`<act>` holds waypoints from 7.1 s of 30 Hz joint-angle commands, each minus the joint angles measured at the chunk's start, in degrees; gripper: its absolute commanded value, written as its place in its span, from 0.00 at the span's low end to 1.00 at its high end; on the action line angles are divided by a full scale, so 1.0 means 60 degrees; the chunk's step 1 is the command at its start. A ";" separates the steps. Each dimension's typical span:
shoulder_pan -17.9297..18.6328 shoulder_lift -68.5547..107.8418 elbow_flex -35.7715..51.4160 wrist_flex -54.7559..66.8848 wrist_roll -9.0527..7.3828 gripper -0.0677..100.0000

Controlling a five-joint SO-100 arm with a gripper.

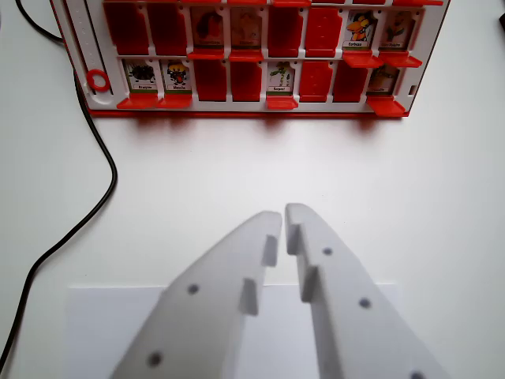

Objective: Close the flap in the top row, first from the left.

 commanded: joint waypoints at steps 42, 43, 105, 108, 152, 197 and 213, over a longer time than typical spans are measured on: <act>-0.0776 -0.1758 -0.0747 -0.1304 0.0044 0.00; -0.0835 -0.1948 -0.0820 -0.1377 0.0044 0.00; -0.3223 -1.2290 -0.9272 -0.0923 0.0967 0.00; -0.3237 -1.2510 -0.9463 -0.0923 0.0923 0.00; -0.2783 -1.3564 -1.0400 -0.2505 0.0308 0.00; -0.2739 -1.3286 -1.0005 -0.4307 0.0352 0.00; -0.2344 -1.0752 -0.9287 -0.2417 0.0527 0.00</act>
